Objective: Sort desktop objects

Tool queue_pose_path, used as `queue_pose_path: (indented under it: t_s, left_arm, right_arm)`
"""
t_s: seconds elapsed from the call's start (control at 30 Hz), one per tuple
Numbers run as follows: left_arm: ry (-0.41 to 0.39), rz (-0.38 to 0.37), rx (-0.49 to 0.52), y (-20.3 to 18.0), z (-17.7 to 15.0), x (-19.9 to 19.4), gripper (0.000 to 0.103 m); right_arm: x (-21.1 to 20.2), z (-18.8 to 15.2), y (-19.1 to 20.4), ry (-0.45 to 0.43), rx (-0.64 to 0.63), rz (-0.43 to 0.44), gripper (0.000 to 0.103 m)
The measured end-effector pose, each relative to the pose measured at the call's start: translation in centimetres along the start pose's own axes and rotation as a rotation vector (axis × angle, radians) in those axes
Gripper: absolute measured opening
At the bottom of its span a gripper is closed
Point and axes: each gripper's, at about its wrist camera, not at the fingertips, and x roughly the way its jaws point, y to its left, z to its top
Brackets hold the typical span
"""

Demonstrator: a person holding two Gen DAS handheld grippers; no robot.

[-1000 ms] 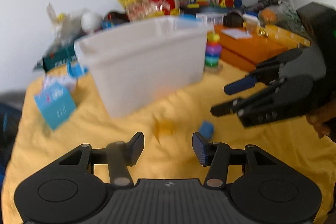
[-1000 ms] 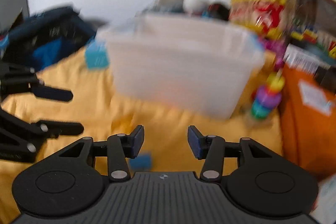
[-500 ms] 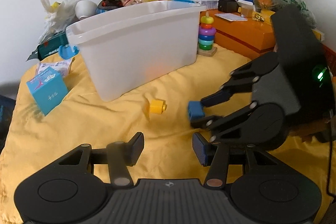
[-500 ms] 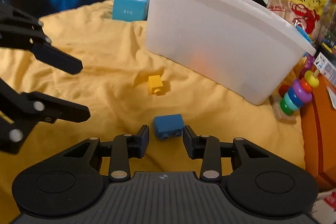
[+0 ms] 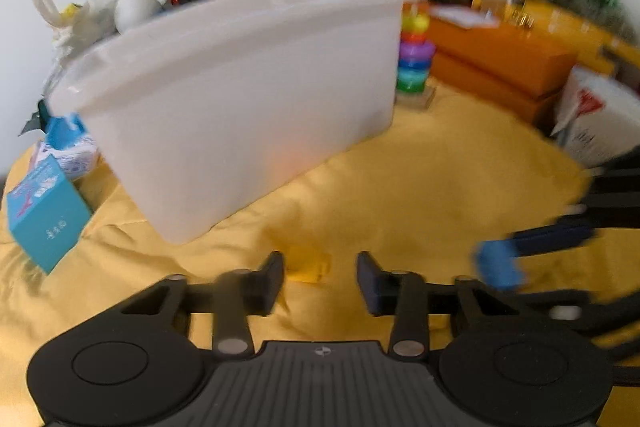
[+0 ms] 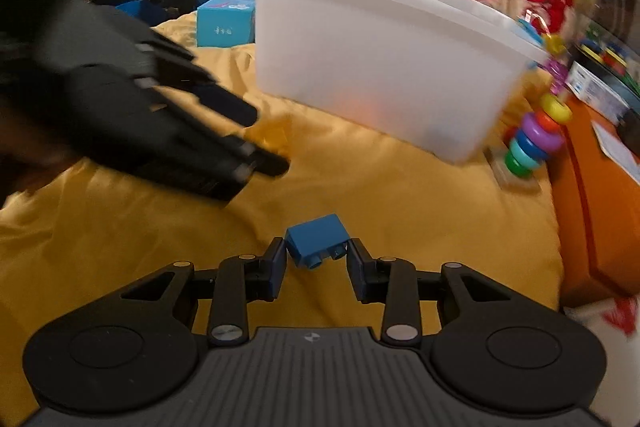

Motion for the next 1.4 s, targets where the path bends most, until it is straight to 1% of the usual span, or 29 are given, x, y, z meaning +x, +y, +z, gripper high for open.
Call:
queue_pose_path:
  t_s: [0.03,0.1,0.17,0.27,0.33,0.4,0.43,0.5,0.57,0.6,0.67,0.73,0.8,0.87,0.9,0.97,1.07,1.27,1.4]
  left_arm:
    - [0.017,0.002,-0.007,0.3,0.1,0.7,0.026]
    - [0.012,-0.017,-0.034,0.9,0.0,1.1,0.026]
    - [-0.002,-0.031,-0.041,1.2,-0.1,0.6,0.026]
    - [0.018,-0.12,-0.081,1.5,-0.7,-1.5,0.026]
    - [0.06,-0.193,-0.124,1.1,-1.7,-3.4,0.026]
    - [0.101,-0.254,-0.165,0.3,-3.5,-5.0,0.026]
    - [0.117,-0.276,-0.174,-0.4,-4.3,-5.6,0.026]
    - [0.135,-0.293,-0.188,-1.7,-5.9,-6.2,0.026]
    - [0.127,-0.277,-0.188,-2.5,-7.0,-6.2,0.027]
    - [0.108,-0.259,-0.191,-2.8,-7.3,-6.4,0.027]
    - [0.099,-0.245,-0.185,-3.2,-7.4,-6.6,0.03]
    - [0.086,-0.22,-0.175,-3.3,-7.2,-7.0,0.04]
    - [0.052,-0.203,-0.173,-3.1,-7.1,-8.1,0.044]
    - [0.024,-0.184,-0.152,-3.3,-7.0,-9.1,0.046]
    - [0.018,-0.172,-0.137,-3.4,-7.0,-9.4,0.047]
    - [0.006,-0.153,-0.107,-3.7,-7.0,-10.0,0.047]
    - [-0.006,-0.136,-0.076,-4.4,-7.0,-10.6,0.047]
    - [-0.02,-0.126,-0.011,-5.4,-6.9,-11.1,0.047]
    - [-0.024,-0.122,0.023,-5.9,-6.9,-11.1,0.047]
  right_arm:
    - [-0.2,-0.3,-0.1,0.004,0.01,-0.002,0.037]
    - [-0.6,-0.8,-0.1,0.012,0.029,-0.01,0.037]
    - [-0.9,-1.2,-0.1,0.02,0.042,-0.016,0.037]
    - [-1.4,-1.5,0.1,0.023,0.04,-0.014,0.037]
    - [-1.9,-1.7,0.2,0.015,0.031,-0.01,0.037]
    - [-2.2,-2.1,0.4,0.016,0.017,-0.003,0.037]
    - [-2.3,-2.3,0.5,0.014,0.007,0.004,0.037]
    - [-2.3,-2.9,0.9,0.012,-0.013,0.036,0.037]
    - [-2.0,-3.4,1.2,0.023,-0.032,0.052,0.037]
    - [-1.9,-3.5,1.3,0.026,-0.038,0.057,0.037]
    - [-1.9,-3.7,1.3,0.019,-0.043,0.065,0.039]
    - [-1.9,-3.7,1.2,0.018,-0.047,0.07,0.039]
    - [-2.1,-3.7,1.3,0.02,-0.05,0.072,0.04]
    - [-2.5,-3.6,1.2,0.014,-0.057,0.074,0.048]
    - [-2.8,-3.7,1.3,0.007,-0.059,0.073,0.049]
    - [-3.5,-3.9,1.2,-0.006,-0.051,0.072,0.053]
    - [-4.1,-4.1,0.7,-0.014,0.0,0.079,0.053]
    - [-4.8,-4.0,-0.8,-0.026,0.106,0.078,0.053]
    - [-4.8,-3.9,-1.6,-0.016,0.162,0.072,0.052]
